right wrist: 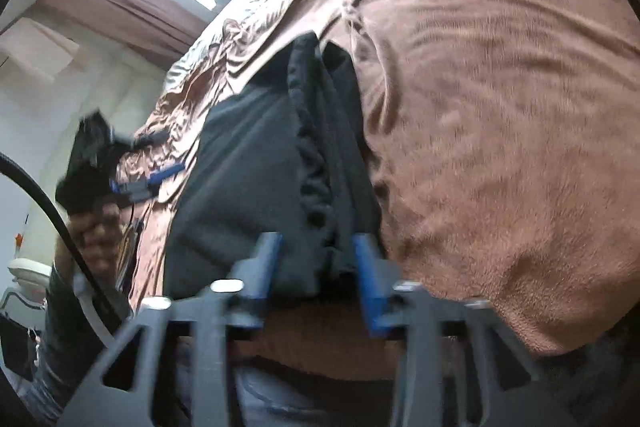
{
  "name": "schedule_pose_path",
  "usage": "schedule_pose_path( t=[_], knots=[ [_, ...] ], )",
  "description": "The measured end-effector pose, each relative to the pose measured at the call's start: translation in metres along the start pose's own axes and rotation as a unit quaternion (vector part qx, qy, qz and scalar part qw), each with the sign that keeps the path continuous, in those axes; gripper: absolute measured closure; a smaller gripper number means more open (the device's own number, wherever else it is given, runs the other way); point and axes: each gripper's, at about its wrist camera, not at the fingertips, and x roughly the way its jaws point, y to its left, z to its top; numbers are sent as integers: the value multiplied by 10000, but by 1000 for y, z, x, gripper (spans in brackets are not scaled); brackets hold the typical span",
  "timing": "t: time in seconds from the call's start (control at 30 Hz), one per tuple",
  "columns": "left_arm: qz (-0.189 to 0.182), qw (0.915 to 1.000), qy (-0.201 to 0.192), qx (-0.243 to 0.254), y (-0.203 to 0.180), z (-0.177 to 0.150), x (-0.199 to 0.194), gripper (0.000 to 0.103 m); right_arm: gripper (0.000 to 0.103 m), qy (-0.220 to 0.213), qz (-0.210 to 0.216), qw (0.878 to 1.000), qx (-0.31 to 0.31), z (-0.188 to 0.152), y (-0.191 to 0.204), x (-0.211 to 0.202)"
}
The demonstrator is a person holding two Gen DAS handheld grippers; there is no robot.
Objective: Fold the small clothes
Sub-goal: 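Open both tools and withdraw from the folded sweatshirt, then close both tools on the folded black sweatshirt's end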
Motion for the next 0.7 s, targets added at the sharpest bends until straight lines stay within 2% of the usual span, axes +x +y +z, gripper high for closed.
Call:
schedule_pose_path(
  t=[0.03,0.3,0.43,0.7],
  knots=[
    [6,10000,-22,-33,6,-4,-5,35,42,-45,-65,10000,-56,2,3,-1],
    [118,9996,-83,-244,51,-36,-27,35,42,252,-506,9974,-455,28,25,24],
    [56,9993,-52,-365,68,-51,-28,35,42,337,-674,9947,-697,41,38,40],
    [-145,9986,144,-480,77,-70,-13,36,42,613,-991,9890,-916,62,47,79]
  ],
)
